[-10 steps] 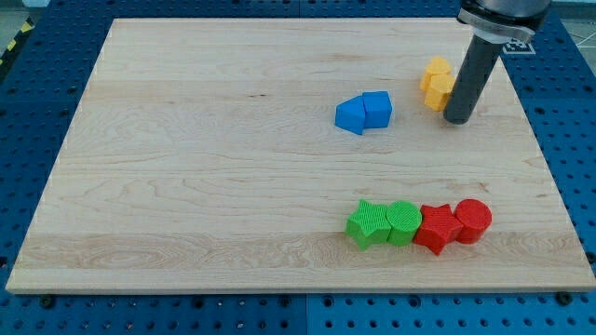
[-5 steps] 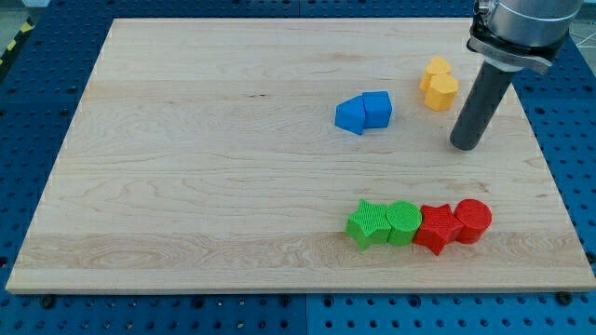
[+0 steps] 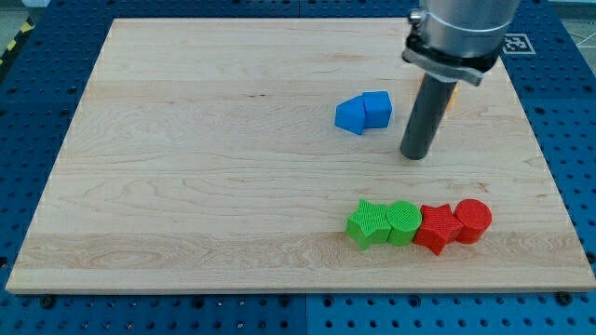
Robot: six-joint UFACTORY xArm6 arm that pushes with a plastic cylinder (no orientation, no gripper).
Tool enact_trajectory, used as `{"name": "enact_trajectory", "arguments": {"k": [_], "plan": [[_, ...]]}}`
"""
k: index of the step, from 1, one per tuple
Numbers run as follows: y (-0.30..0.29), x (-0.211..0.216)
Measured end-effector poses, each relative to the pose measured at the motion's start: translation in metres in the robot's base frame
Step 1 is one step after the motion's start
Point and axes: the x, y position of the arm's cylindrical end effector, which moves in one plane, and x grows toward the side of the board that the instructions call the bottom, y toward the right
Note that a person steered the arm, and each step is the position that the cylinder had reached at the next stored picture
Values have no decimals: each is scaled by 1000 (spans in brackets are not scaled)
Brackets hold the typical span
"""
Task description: Point your arm to the center
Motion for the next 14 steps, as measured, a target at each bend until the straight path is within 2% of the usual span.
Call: {"name": "enact_trajectory", "arguments": {"k": [7,12,14], "plan": [[-142,-10],[-139,-46],[-112,-58]]}}
